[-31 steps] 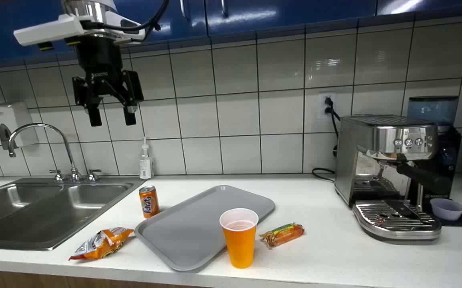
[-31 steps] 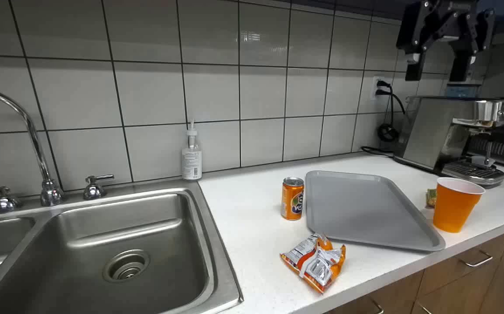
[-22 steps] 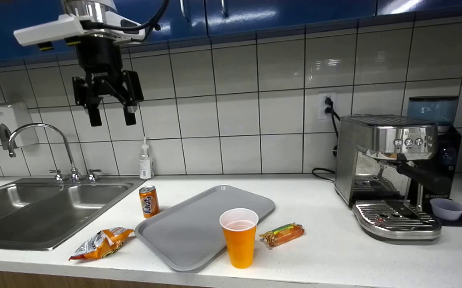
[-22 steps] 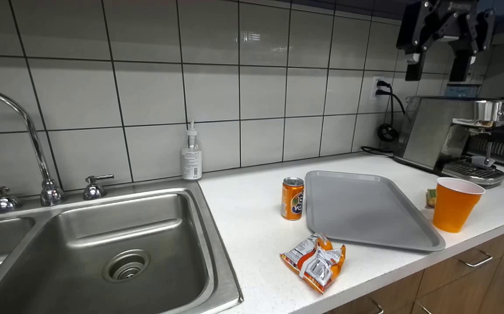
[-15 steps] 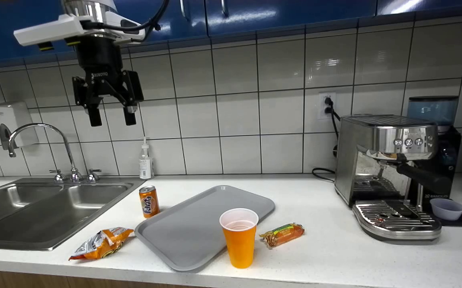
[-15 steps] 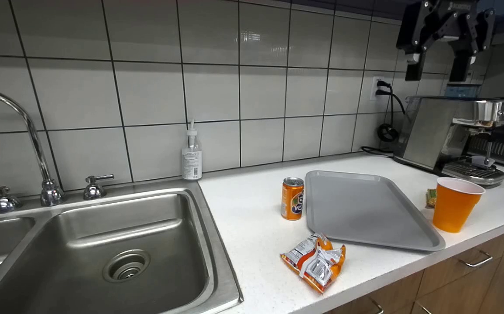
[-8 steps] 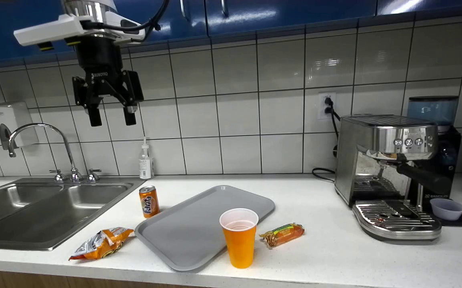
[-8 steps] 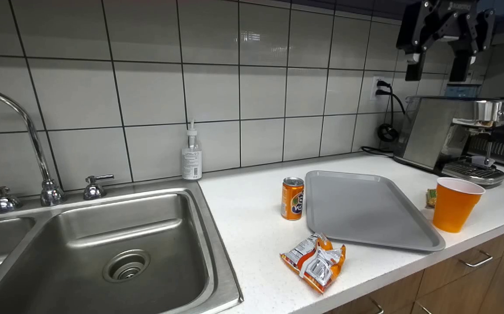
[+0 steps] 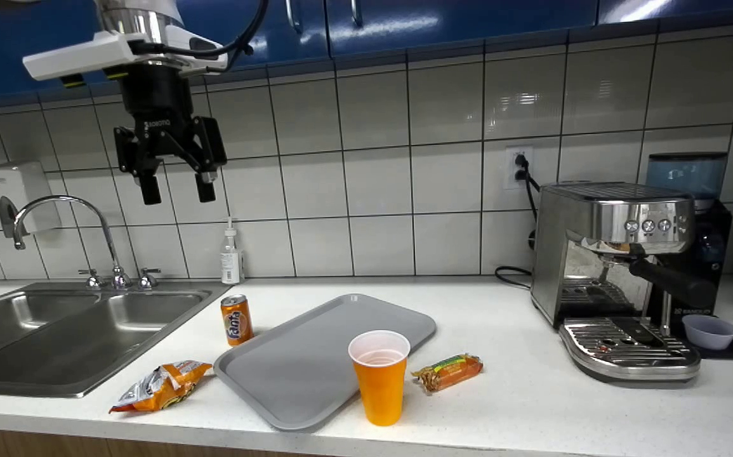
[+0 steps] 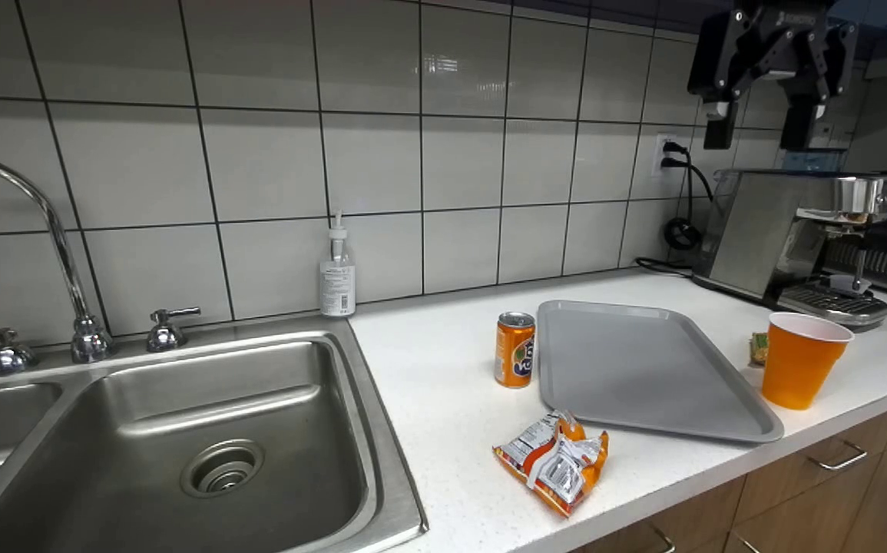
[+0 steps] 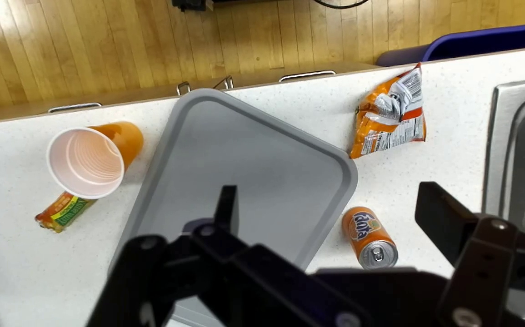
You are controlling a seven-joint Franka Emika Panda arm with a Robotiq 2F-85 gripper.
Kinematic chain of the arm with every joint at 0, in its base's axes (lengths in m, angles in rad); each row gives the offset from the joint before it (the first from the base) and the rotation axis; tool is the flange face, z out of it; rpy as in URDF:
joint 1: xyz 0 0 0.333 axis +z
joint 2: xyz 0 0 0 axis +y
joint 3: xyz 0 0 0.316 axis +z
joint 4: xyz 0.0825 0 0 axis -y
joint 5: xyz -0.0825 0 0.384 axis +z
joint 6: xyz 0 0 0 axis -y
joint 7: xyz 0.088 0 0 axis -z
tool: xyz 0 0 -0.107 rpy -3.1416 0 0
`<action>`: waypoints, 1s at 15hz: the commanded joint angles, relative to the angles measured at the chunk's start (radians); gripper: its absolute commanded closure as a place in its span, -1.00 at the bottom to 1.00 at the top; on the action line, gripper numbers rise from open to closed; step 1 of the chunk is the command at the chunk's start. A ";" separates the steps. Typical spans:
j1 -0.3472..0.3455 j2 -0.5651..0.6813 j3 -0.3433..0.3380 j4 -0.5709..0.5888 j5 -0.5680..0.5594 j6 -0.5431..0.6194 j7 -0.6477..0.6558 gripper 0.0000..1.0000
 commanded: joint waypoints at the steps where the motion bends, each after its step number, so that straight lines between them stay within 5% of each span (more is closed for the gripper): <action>1: -0.006 0.025 0.024 -0.007 0.010 0.045 0.009 -1.00; 15: 0.016 0.182 0.092 0.015 0.021 0.208 0.096 -1.00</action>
